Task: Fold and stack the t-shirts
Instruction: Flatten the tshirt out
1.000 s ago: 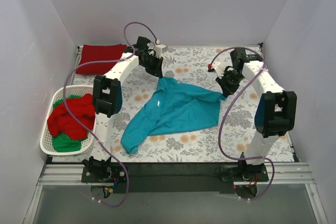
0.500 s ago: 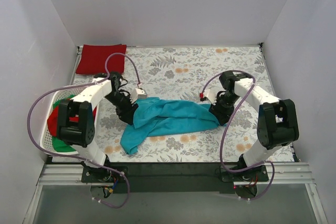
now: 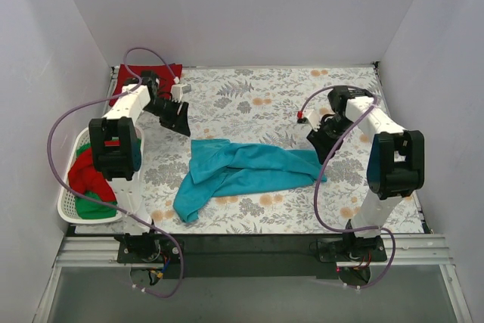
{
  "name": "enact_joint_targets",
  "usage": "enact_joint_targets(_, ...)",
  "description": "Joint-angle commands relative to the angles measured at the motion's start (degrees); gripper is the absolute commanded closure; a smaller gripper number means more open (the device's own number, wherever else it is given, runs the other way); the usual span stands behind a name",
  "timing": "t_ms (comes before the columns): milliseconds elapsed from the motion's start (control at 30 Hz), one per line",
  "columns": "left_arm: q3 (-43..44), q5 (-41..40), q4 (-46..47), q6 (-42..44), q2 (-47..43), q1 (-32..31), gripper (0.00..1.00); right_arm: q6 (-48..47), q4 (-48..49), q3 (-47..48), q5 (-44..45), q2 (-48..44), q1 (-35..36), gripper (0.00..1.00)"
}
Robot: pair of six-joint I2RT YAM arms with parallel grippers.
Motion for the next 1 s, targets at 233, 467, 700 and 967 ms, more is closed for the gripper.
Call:
enact_joint_targets(233, 6.5, -0.2, 2.4, -10.4, 5.6, -0.3, 0.56, 1.7, 0.4, -5.9, -1.6, 2.7, 0.3, 0.45)
enact_joint_targets(467, 4.6, -0.7, 3.6, -11.3, 5.9, -1.3, 0.53, 2.3, 1.6, -5.4, -1.5, 4.6, 0.3, 0.59)
enact_joint_targets(700, -2.5, -14.6, 12.1, -16.5, 4.4, -6.0, 0.52, 1.5, 0.7, -4.2, -0.7, 4.0, 0.3, 0.77)
enact_joint_targets(967, -9.1, -22.9, 18.0, -16.5, 2.8, -12.9, 0.59, 0.8, 0.1, -3.3, -0.3, 2.7, 0.3, 0.94)
